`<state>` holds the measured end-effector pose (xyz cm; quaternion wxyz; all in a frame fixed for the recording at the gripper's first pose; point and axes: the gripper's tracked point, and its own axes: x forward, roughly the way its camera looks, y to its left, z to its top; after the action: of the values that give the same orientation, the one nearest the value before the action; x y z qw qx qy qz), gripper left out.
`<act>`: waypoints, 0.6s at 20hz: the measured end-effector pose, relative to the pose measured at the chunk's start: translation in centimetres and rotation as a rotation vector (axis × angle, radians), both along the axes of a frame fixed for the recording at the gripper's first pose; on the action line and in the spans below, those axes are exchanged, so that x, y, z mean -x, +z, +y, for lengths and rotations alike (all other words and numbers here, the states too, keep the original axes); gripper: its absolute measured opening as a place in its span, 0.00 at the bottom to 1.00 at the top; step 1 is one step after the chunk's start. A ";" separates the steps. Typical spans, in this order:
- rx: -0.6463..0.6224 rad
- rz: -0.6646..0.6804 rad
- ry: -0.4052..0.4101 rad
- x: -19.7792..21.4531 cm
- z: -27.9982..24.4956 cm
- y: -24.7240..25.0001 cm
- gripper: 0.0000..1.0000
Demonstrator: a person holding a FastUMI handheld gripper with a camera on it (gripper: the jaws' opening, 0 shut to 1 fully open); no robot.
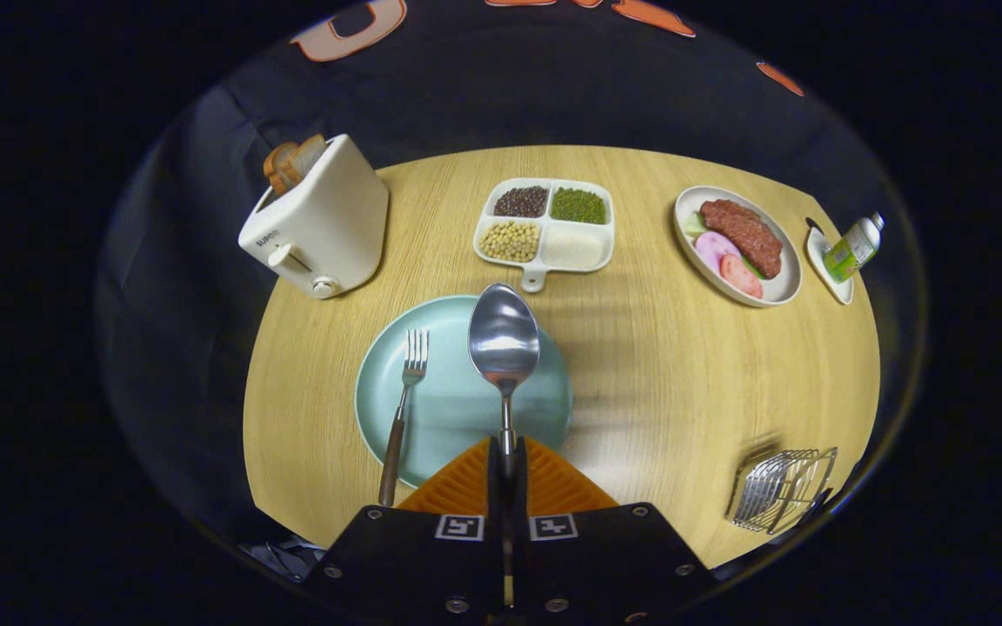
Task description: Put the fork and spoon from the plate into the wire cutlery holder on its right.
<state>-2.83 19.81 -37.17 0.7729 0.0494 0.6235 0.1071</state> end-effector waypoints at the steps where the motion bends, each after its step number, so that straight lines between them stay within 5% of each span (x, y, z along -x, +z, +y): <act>1: 0.004 -0.016 -0.009 0.2 -1.3 0.8 0.05; 12: 0.087 -0.048 -0.191 5.4 -17.1 5.5 0.05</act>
<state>-8.21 2.75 -31.63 0.7957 0.0724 0.6014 0.0068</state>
